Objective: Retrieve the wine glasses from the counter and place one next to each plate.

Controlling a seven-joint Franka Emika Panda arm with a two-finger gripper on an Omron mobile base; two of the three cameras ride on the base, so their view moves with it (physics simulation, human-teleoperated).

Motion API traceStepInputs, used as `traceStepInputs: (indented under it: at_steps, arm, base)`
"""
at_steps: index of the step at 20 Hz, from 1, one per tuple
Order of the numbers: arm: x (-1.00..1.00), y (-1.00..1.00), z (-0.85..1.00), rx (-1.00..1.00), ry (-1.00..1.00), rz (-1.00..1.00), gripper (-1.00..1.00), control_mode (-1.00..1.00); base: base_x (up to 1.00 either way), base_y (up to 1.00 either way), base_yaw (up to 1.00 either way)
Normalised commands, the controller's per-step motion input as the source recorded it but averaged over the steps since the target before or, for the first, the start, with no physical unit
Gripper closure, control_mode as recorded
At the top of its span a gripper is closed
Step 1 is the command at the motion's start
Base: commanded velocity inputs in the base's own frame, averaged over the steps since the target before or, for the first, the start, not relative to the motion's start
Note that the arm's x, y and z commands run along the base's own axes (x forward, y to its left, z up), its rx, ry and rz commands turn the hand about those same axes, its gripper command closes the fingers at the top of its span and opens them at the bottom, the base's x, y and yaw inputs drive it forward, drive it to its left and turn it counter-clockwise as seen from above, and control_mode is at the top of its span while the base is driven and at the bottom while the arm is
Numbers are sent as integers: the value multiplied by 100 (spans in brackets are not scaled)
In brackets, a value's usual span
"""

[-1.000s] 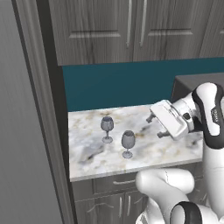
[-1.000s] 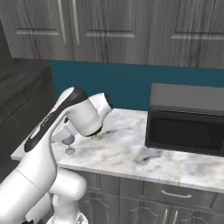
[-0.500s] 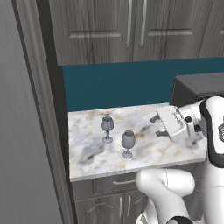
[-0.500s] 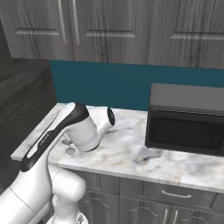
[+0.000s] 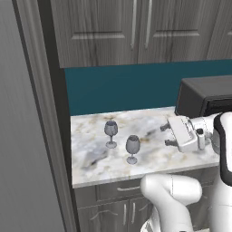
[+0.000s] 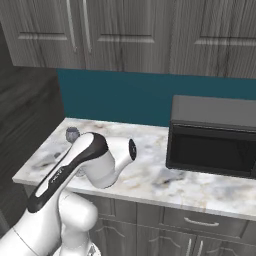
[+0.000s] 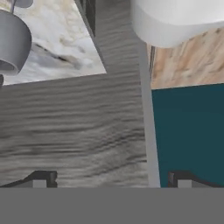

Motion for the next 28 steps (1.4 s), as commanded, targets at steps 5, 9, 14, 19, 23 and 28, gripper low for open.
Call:
traceStepInputs:
  at_steps: [5,9,14,19,23,28]
  arm:
    - [11,-10,-23,11,0,1,-100,-100]
    - [8,-4,-32,10,2,1,-100,-100]
    - [12,0,-26,0,4,0,-100,-100]
    - [19,-1,-29,0,1,0,-100,-100]
    - [18,-10,-40,0,0,0,-100,-100]
    - [12,-22,-30,0,0,6,-100,-100]
  base:
    - [0,0,0]
    - [0,0,0]
    - [0,0,0]
    - [0,0,0]
    - [0,0,0]
    - [0,0,0]
